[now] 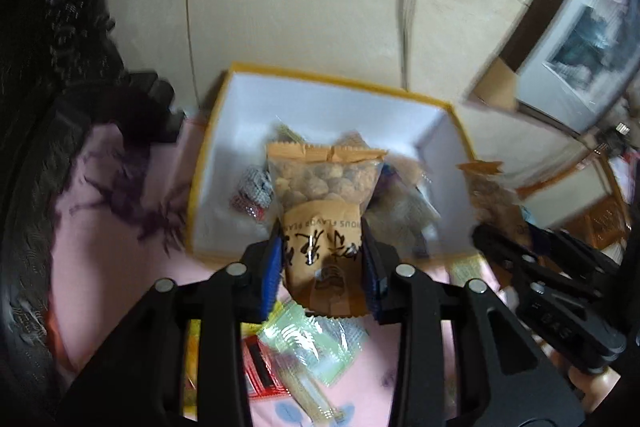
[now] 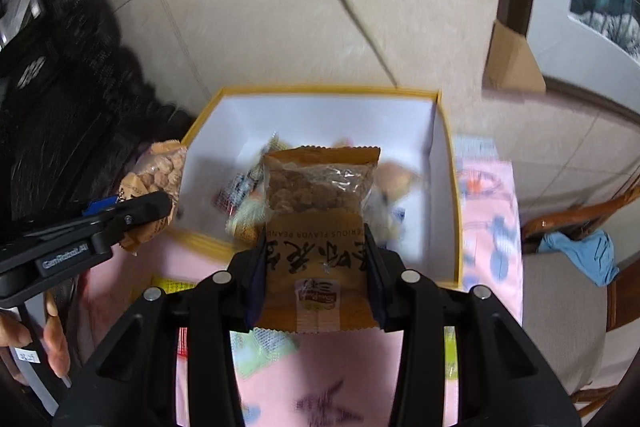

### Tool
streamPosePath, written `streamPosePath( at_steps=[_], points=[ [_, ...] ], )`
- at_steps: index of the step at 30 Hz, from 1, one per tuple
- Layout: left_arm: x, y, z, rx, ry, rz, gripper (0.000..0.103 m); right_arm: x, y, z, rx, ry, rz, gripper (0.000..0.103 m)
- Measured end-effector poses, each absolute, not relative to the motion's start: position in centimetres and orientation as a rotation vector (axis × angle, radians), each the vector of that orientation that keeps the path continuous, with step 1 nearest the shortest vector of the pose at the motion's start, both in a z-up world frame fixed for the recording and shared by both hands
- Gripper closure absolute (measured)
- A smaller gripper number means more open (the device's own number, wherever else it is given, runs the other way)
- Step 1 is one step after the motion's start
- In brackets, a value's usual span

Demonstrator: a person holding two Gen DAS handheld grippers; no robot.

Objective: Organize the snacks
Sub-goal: 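Carry both peanut bags into the yellow box and release them, then grasp the yellow-white snack bag with right gripper while left grasps the sesame stick bag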

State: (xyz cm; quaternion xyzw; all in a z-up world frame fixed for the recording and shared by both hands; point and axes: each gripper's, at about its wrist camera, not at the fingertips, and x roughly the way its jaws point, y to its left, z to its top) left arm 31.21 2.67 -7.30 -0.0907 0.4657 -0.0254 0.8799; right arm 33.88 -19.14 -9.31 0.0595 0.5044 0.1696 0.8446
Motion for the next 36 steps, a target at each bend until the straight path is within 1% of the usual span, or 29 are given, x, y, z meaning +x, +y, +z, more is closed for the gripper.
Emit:
streamPosePath(
  at_steps=[1,2,3,4,5,10,12,13,16,18,21,25,30,36],
  points=[
    [32.2,2.8,-7.2,-0.18,0.97,-0.032,0.048,35.2,-19.0,-9.4,0.122,1.07,0.346,0.061],
    [33.3,3.0,-7.2,-0.177,0.972,-0.007,0.036,36.4,-18.8,-9.7,0.119,1.079,0.334,0.06],
    [34.1,3.3,-7.1,-0.179,0.974,0.014,0.018,37.1,-18.6,-10.0,0.115,1.091,0.33,0.058],
    [34.5,3.6,-7.1,-0.184,0.969,0.034,0.016,38.2,-18.5,-10.5,0.102,1.113,0.316,0.055],
    [34.7,3.8,-6.8,-0.192,0.963,0.041,0.016,38.7,-18.5,-10.9,0.086,1.121,0.295,0.048],
    [32.5,4.0,-5.9,-0.177,0.927,0.012,0.016,37.5,-19.6,-10.3,0.022,1.075,0.307,0.044],
    [30.8,4.1,-6.2,-0.192,0.924,-0.003,0.016,36.2,-20.2,-9.9,0.014,1.075,0.342,0.038],
    [30.1,4.0,-6.5,-0.199,0.926,-0.009,0.016,34.7,-20.8,-9.9,0.01,1.082,0.375,0.037],
    [26.6,3.9,-7.8,-0.232,0.937,-0.021,0.015,30.5,-22.3,-11.1,-0.007,1.142,0.405,0.037],
    [24.2,3.8,-9.4,-0.249,0.953,-0.018,0.014,27.0,-23.7,-13.1,0.012,1.196,0.401,0.037],
    [20.7,2.7,-12.8,-0.25,1.024,-0.04,0.014,20.1,-26.2,-17.4,0.052,1.294,0.374,0.037],
    [16.5,2.1,-17.1,-0.242,1.12,-0.023,0.014,15.3,-28.1,-20.7,0.091,1.382,0.321,0.037],
    [13.5,2.6,-19.9,-0.229,1.199,0.0,0.014,13.8,-28.7,-22.0,0.124,1.403,0.301,0.037],
    [11.7,3.4,-20.1,-0.231,1.217,0.017,0.014,13.9,-27.6,-23.3,0.08,1.402,0.311,0.037]
  ],
)
